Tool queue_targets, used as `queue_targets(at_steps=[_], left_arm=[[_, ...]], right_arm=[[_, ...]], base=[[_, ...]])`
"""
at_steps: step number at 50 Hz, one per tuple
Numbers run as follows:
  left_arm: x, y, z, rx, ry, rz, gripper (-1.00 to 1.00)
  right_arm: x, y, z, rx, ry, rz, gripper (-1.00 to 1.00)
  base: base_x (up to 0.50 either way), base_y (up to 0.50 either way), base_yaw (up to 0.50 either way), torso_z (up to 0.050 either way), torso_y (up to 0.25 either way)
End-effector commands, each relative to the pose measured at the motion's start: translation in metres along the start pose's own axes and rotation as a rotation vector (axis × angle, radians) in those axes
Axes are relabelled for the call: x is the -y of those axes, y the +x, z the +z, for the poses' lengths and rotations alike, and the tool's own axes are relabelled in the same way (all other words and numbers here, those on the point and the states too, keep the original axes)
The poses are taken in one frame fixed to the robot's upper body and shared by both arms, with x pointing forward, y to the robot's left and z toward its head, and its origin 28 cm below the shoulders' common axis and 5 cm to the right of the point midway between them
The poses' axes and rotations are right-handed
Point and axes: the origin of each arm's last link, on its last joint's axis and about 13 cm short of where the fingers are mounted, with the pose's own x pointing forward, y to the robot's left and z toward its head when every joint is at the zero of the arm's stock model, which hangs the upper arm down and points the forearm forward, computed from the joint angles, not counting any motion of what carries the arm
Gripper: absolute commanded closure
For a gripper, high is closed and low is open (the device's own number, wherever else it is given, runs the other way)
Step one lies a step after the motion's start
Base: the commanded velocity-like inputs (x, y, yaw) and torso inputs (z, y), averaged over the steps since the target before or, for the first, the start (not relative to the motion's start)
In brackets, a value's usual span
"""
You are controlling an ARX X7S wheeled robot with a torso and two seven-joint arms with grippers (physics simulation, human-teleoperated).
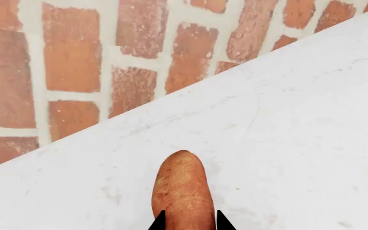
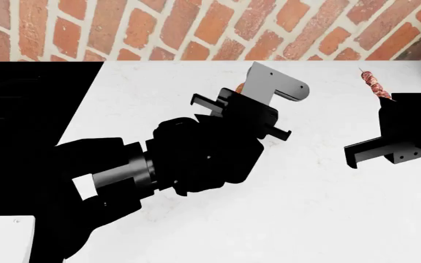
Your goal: Place both pans onto different burners. Then place the sweet potato and the kebabs on different pans.
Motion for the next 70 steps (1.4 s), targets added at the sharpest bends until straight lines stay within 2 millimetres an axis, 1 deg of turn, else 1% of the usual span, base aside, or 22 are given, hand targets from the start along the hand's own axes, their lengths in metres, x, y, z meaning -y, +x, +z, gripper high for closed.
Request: queue_targets(at_steps=[1, 6, 14, 20, 26, 29, 36, 42, 50, 55, 59, 64, 70], left_arm=[[-0.001, -0.010, 0.021, 0.021, 0.007, 0.026, 1.00], [-0.002, -0.017, 0.034, 0.047, 0.012, 0.026, 1.00], [-0.001, -0.027, 0.048, 0.079, 0.022, 0.016, 1.00], [-0.001, -0.036, 0.048, 0.090, 0.028, -0.009, 1.00], [-0.010, -0.048, 0.047, 0.109, 0.026, -0.024, 1.00], [-0.018, -0.057, 0.050, 0.129, 0.046, -0.024, 1.00], [-0.050, -0.070, 0.059, 0.150, 0.093, 0.046, 1.00], [-0.071, -0.086, 0.064, 0.165, 0.160, 0.088, 1.00], [-0.087, -0.113, 0.072, 0.211, 0.197, 0.071, 1.00], [-0.097, -0.126, 0.072, 0.226, 0.201, 0.055, 1.00], [-0.107, -0.137, 0.069, 0.237, 0.186, 0.052, 1.00], [-0.119, -0.150, 0.068, 0.253, 0.161, 0.060, 1.00], [-0.132, -0.162, 0.070, 0.272, 0.144, 0.081, 1.00]], right_arm=[[0.001, -0.003, 0.003, 0.015, -0.001, -0.010, 1.00], [0.002, -0.005, 0.003, 0.017, 0.001, -0.012, 1.00], [0.001, -0.004, 0.003, 0.020, 0.002, -0.012, 1.00], [0.001, -0.006, 0.003, 0.023, 0.003, -0.016, 1.00], [0.000, -0.007, 0.007, 0.040, -0.012, -0.021, 1.00], [-0.001, -0.007, 0.008, 0.046, -0.014, -0.022, 1.00], [-0.002, -0.010, 0.012, 0.065, -0.034, -0.035, 1.00], [-0.002, -0.009, 0.013, 0.100, -0.056, -0.051, 1.00], [-0.002, -0.009, 0.012, 0.137, -0.043, -0.071, 1.00], [-0.002, -0.009, 0.010, 0.136, -0.046, -0.055, 1.00], [-0.002, -0.011, 0.008, 0.189, -0.008, -0.009, 1.00], [-0.002, -0.014, 0.013, 0.248, 0.022, 0.017, 1.00], [-0.004, -0.015, 0.018, 0.284, 0.005, 0.010, 1.00]], base=[[0.00, 0.00, 0.00, 0.000, 0.000], [0.00, 0.00, 0.00, 0.000, 0.000], [0.00, 0.00, 0.00, 0.000, 0.000], [0.00, 0.00, 0.00, 0.000, 0.000], [0.00, 0.00, 0.00, 0.000, 0.000], [0.00, 0.00, 0.00, 0.000, 0.000], [0.00, 0.00, 0.00, 0.000, 0.000], [0.00, 0.00, 0.00, 0.000, 0.000], [0.00, 0.00, 0.00, 0.000, 0.000], [0.00, 0.00, 0.00, 0.000, 0.000], [0.00, 0.00, 0.00, 0.000, 0.000], [0.00, 0.00, 0.00, 0.000, 0.000], [0.00, 0.00, 0.00, 0.000, 0.000]])
